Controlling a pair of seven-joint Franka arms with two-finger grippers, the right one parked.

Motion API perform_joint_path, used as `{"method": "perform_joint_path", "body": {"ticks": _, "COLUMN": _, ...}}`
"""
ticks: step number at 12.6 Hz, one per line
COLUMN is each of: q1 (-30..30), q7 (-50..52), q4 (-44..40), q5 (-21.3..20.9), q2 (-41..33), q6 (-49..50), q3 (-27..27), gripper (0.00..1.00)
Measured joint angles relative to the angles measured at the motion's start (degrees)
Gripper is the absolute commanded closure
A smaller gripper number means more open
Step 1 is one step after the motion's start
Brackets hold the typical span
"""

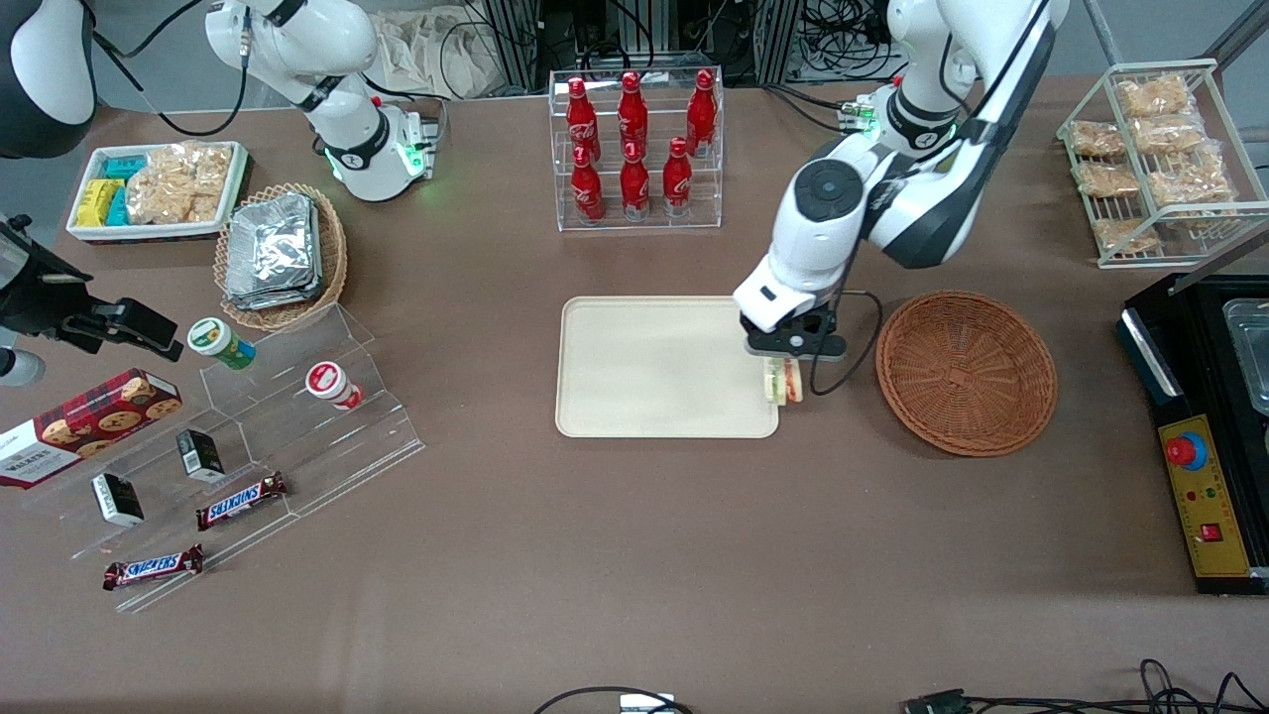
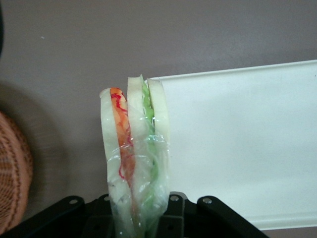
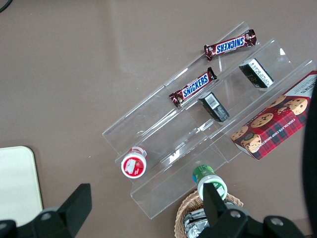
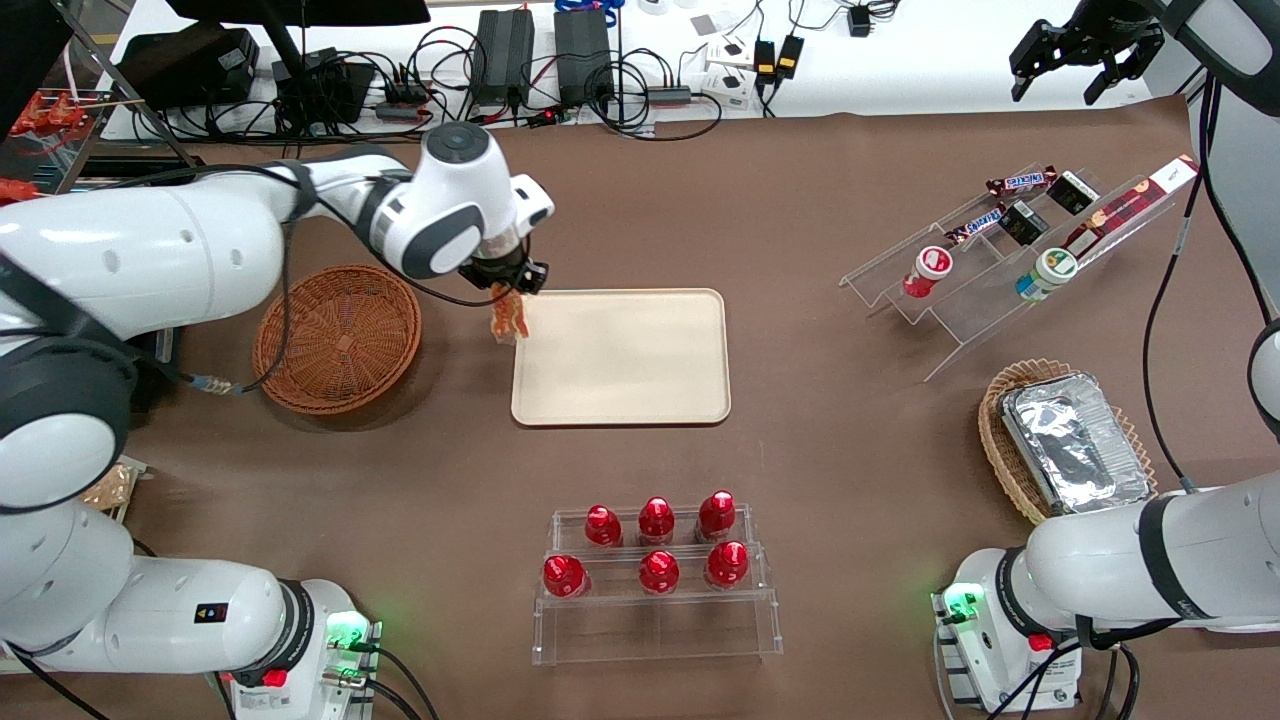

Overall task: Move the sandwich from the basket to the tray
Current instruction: 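Lower the sandwich onto the tray and open the left gripper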

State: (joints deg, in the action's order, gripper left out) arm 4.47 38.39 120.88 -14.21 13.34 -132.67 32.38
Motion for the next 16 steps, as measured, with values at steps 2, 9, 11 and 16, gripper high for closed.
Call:
{"method": "perform_joint_path", "body": {"ticks": 2, "q1": 2.3, "q7": 4.5, "q4": -2.3, "q5": -3.9, "q2": 4.9, "q6": -0.4, "q3": 0.0, "gripper": 0.83}}
{"method": "perform_joint_path", "body": {"ticks": 9, "q1": 3.9, "q7": 6.8, "q4": -3.6, "q5": -9.2, "q2": 13.8, "q6": -6.1, "q3": 0.0, "gripper": 0.83}}
{"method": "perform_joint_path", "body": {"ticks": 11, "q1": 4.5, "q7": 6.8, "q4": -3.6, "q5": -10.5, "q2": 15.5, "q6": -6.4, "q3": 0.0, "gripper": 0.83}}
{"method": "perform_joint_path", "body": {"ticks": 16, "q1": 4.7, "q7": 6.9, "q4": -3.6, "q5": -11.5, "q2": 17.8, "q6": -6.6, "q3": 0.0, "gripper": 0.41}}
